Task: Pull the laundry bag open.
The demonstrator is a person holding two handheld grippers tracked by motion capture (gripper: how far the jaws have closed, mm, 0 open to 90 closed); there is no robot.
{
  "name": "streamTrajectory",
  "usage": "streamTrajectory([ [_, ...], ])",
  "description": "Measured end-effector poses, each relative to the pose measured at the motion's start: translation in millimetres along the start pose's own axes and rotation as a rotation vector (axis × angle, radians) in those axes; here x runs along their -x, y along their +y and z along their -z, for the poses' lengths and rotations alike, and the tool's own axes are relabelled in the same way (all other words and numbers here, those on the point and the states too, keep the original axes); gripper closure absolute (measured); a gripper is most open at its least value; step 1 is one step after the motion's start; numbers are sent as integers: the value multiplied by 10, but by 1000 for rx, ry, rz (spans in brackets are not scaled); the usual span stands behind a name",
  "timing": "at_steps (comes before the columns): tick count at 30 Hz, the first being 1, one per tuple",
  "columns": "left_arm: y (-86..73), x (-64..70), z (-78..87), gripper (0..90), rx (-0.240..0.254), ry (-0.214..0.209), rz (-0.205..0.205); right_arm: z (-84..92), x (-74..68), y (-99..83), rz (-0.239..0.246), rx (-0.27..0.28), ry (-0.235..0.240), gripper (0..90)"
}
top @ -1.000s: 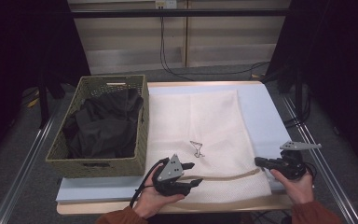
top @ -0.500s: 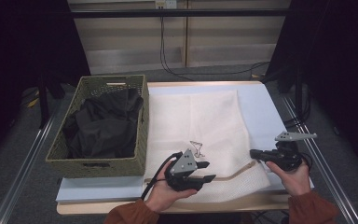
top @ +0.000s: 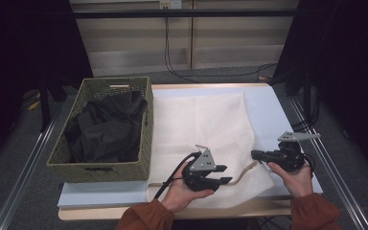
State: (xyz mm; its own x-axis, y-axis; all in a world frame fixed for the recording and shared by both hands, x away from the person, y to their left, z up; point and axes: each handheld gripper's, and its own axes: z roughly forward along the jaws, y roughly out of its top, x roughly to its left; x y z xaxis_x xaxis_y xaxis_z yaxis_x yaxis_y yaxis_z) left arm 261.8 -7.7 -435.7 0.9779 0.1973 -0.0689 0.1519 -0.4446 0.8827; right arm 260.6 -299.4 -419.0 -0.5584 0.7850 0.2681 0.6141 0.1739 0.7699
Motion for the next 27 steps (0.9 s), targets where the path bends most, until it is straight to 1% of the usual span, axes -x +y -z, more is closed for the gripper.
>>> streamTrajectory([
  [1, -1, -26, -42, 614, 8, -3, -5, -5, -17, 19, 1, 0, 2, 895],
  [2, 1, -39, -73, 614, 7, -4, -1, -5, -17, 19, 1, 0, 2, 895],
  [3, 7, -47, -84, 614, -10, 33, -7, -9, -34, 34, 1, -4, 3, 895],
  [4, 4, -65, -114, 596, 14, 28, 4, -34, -55, 63, 10, -1, 9, 894],
  [5, 8, -83, -132, 595, 13, 33, 8, -45, -62, 73, 15, 0, 12, 895],
  [6, 6, -94, -143, 589, 10, 34, 21, -55, -69, 78, 13, 1, 14, 894],
  [7, 6, -94, -143, 592, 10, 34, 21, -55, -69, 78, 13, 1, 14, 894],
  [8, 3, -110, -157, 592, 1, 32, 27, -69, -76, 83, 13, 5, 20, 894],
  [9, -3, -116, -171, 610, 4, 37, 22, -83, -83, 86, 14, 12, 26, 894],
  [10, 0, -120, -168, 686, -12, 40, 20, -102, -97, 91, 17, 7, 23, 894],
  [11, -5, -136, -181, 702, 2, 32, 29, -104, -101, 93, 16, 7, 23, 894],
  [13, 1, -143, -181, 742, -4, 37, 25, -101, -110, 100, 14, 4, 26, 894],
  [14, 5, -153, -203, 755, 14, 43, 43, -104, -115, 103, 16, 5, 28, 894],
  [15, 5, -153, -203, 766, 14, 43, 43, -104, -115, 103, 16, 5, 28, 894],
  [16, 13, -158, -208, 777, 7, 42, 37, -109, -130, 112, 19, 6, 30, 894],
  [17, 22, -149, -237, 787, 5, 35, 23, -116, -136, 116, 21, 9, 29, 894],
  [18, 22, -149, -237, 795, 5, 35, 23, -116, -136, 116, 21, 9, 29, 894],
  [19, 26, -151, -247, 795, -2, 23, 13, -120, -141, 118, 21, 6, 27, 894],
  [20, 42, -127, -263, 816, -12, 25, 7, -136, -151, 123, 25, 8, 32, 894],
  [21, 44, -120, -282, 829, 2, 13, 8, -135, -157, 126, 22, 5, 32, 894],
  [22, 44, -120, -282, 834, 2, 13, 8, -135, -157, 126, 22, 5, 32, 894],
  [24, 59, -102, -305, 834, 2, -3, 7, -141, -173, 132, 28, 5, 32, 894],
  [26, 67, -98, -321, 839, -6, -17, -8, -142, -191, 140, 33, 2, 32, 894],
  [27, 71, -83, -336, 838, -10, -11, 0, -144, -200, 144, 33, 1, 30, 894],
])
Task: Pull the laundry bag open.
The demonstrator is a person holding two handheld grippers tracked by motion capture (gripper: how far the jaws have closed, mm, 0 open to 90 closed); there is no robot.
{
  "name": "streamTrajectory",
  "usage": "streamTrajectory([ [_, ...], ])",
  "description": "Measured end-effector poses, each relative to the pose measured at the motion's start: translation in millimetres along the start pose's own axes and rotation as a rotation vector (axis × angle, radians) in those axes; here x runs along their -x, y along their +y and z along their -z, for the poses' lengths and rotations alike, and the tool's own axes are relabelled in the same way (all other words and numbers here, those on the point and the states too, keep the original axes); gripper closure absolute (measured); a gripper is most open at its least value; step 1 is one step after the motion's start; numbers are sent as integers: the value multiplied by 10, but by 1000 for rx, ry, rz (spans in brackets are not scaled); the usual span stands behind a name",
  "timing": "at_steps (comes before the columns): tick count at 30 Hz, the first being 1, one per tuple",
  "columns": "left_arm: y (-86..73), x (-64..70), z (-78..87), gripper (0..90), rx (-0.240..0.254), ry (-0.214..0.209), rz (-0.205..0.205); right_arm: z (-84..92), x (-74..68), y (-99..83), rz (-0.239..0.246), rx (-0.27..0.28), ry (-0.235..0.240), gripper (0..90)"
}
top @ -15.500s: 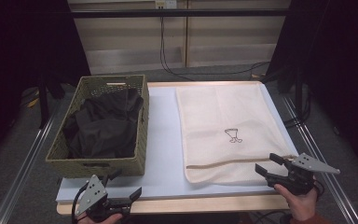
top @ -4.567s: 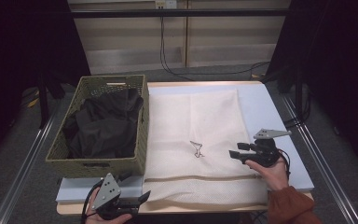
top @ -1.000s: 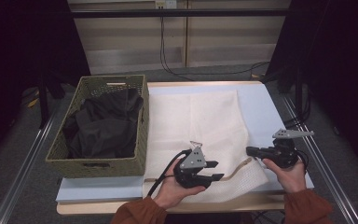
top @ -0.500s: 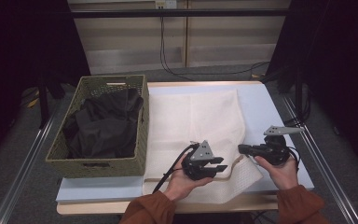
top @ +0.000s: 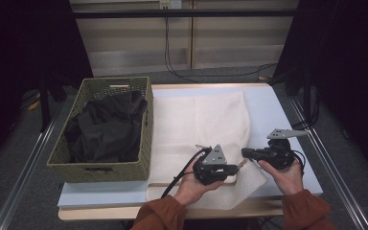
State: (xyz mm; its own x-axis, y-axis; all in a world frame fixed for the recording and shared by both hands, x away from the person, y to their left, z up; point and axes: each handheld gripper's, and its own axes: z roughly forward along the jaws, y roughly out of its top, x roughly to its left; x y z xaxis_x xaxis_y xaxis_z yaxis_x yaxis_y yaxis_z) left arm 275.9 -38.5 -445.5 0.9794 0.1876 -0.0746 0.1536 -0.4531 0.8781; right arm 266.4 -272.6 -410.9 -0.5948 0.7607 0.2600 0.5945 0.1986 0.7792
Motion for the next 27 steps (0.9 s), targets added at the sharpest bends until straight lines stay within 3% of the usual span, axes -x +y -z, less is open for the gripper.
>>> streamTrajectory([
  [2, -3, -21, -23, 827, -15, -6, -5, -11, -28, 16, 7, -1, -2, 895],
  [5, -9, -29, -49, 806, -1, -8, 23, -11, -43, 26, 10, -4, -7, 895],
  [15, -30, -33, -143, 771, -17, -15, 23, -33, -74, 21, 14, -13, -17, 895],
  [21, -54, -40, -215, 795, -42, -9, 21, -69, -103, 22, 16, -27, -22, 895],
  [22, -54, -55, -211, 815, -65, -12, 1, -89, -123, 13, 24, -34, -24, 895],
  [23, -68, -53, -237, 819, -38, -20, 25, -93, -131, 12, 23, -36, -22, 895],
  [27, -66, -55, -231, 850, -42, -22, 20, -100, -130, 10, 19, -34, -13, 894],
])
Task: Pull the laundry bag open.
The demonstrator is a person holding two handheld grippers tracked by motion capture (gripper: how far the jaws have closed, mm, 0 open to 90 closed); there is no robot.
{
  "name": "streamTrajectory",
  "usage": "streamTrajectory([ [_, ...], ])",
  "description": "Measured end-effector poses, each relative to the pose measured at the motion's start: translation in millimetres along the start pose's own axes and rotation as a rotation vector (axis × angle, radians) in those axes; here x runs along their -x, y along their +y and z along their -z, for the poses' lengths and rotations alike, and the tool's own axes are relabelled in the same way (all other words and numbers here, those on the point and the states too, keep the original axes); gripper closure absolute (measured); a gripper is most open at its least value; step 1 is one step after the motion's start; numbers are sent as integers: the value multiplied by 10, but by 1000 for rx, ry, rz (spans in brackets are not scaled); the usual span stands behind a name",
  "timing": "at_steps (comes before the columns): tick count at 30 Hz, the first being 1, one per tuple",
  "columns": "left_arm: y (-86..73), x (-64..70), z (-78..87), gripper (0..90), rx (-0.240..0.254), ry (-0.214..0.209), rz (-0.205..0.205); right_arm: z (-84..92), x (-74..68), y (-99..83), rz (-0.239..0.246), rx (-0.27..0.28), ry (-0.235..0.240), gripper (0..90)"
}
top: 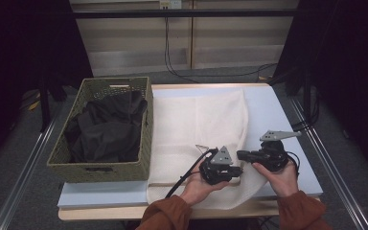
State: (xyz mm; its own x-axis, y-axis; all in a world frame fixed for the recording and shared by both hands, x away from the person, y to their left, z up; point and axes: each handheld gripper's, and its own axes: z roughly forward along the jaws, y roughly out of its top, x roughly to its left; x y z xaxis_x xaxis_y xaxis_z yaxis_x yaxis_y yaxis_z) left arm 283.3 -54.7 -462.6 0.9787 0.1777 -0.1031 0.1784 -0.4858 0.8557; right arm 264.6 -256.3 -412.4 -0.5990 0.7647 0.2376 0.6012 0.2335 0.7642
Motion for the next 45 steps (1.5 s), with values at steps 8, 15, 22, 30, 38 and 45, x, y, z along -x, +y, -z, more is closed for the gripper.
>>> streamTrajectory([
  [8, 11, 8, 22, 878, 0, -3, 5, 51, 60, -34, -36, 11, 34, 823],
  [15, 22, -5, 70, 881, -6, 10, 2, 164, 101, -116, -70, 34, 54, 732],
  [22, 12, -28, 71, 883, 17, 21, 29, 280, 89, -175, -104, 50, 84, 700],
  [30, 18, -31, 98, 882, 24, 28, 28, 254, 109, -170, -126, 50, 104, 712],
  [38, 17, -20, 99, 873, 39, 19, 22, 241, 92, -159, -111, 46, 101, 843],
  [45, 11, -42, 128, 808, 36, 7, 24, 293, 66, -147, -81, 56, 82, 846],
])
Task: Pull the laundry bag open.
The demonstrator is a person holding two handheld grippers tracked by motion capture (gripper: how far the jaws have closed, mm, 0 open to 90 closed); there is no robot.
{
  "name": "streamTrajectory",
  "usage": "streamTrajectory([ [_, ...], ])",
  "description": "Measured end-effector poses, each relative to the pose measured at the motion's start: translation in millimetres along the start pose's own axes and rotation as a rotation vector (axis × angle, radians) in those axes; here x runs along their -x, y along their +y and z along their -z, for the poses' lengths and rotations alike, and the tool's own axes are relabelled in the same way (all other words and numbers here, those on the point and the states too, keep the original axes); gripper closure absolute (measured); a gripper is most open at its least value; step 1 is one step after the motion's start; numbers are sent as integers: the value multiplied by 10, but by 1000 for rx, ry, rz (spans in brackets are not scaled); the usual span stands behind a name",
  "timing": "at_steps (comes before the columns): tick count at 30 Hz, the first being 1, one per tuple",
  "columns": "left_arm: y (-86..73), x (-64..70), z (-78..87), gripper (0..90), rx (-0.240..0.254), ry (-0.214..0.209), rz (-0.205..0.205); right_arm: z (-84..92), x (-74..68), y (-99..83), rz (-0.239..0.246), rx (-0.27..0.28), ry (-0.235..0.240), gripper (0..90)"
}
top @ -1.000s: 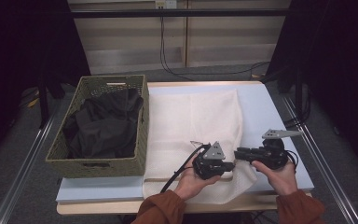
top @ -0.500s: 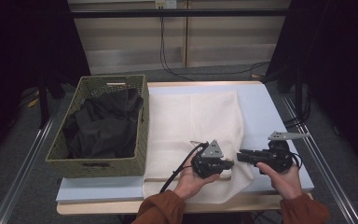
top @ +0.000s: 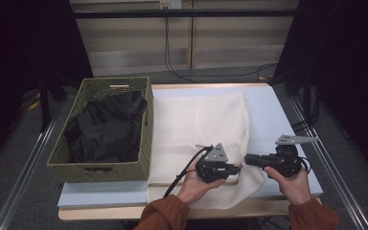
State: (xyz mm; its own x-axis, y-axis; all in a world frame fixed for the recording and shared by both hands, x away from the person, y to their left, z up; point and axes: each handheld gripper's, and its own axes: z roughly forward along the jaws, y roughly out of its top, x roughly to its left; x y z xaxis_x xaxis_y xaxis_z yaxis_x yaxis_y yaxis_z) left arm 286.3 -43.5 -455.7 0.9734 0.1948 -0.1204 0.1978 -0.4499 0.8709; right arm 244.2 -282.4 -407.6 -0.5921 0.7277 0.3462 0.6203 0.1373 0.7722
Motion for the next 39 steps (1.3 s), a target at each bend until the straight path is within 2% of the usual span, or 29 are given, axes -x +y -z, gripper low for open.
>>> streamTrajectory([
  [7, 1, 5, -28, 788, 16, 3, -11, -8, -10, -4, 21, -12, -5, 847],
  [10, 8, 11, -25, 745, 19, 33, -16, -3, -11, -3, 22, -13, -9, 846],
  [11, 11, 12, -26, 745, 17, 21, -19, -1, -11, 0, 18, -15, -10, 846],
  [12, 11, 21, -27, 789, 12, 18, -33, -3, -14, 3, 21, -17, -6, 846],
  [14, 10, 28, -31, 796, -2, 19, -46, -9, -23, 2, 25, -21, -5, 847],
  [18, 11, 34, -38, 794, 3, 23, -57, -16, -27, 5, 25, -23, -6, 847],
  [20, 23, 40, -35, 773, -13, 38, -67, -18, -26, 6, 29, -22, -5, 846],
  [24, 56, 33, -47, 803, -25, 21, -85, -23, -33, 7, 28, -28, -1, 846],
  [25, 65, 46, -48, 811, -29, 35, -94, -21, -31, 8, 27, -26, -4, 846],
  [27, 68, 52, -58, 815, -27, 22, -90, -7, -28, 6, 26, -24, -6, 846],
  [29, 71, 48, -55, 817, -41, 26, -85, -6, -25, 2, 29, -23, -8, 846],
  [31, 63, 47, -61, 817, -33, 20, -71, 0, -22, -15, 21, -15, -15, 846],
  [32, 63, 43, -60, 818, -40, 19, -79, 0, -12, -33, 23, -9, -10, 846],
  [34, 54, 45, -68, 818, -22, 3, -63, 14, -8, -45, 14, -4, -9, 846],
  [39, 60, 39, -72, 818, -18, -9, -46, 50, -1, -56, 8, 3, -19, 846],
])
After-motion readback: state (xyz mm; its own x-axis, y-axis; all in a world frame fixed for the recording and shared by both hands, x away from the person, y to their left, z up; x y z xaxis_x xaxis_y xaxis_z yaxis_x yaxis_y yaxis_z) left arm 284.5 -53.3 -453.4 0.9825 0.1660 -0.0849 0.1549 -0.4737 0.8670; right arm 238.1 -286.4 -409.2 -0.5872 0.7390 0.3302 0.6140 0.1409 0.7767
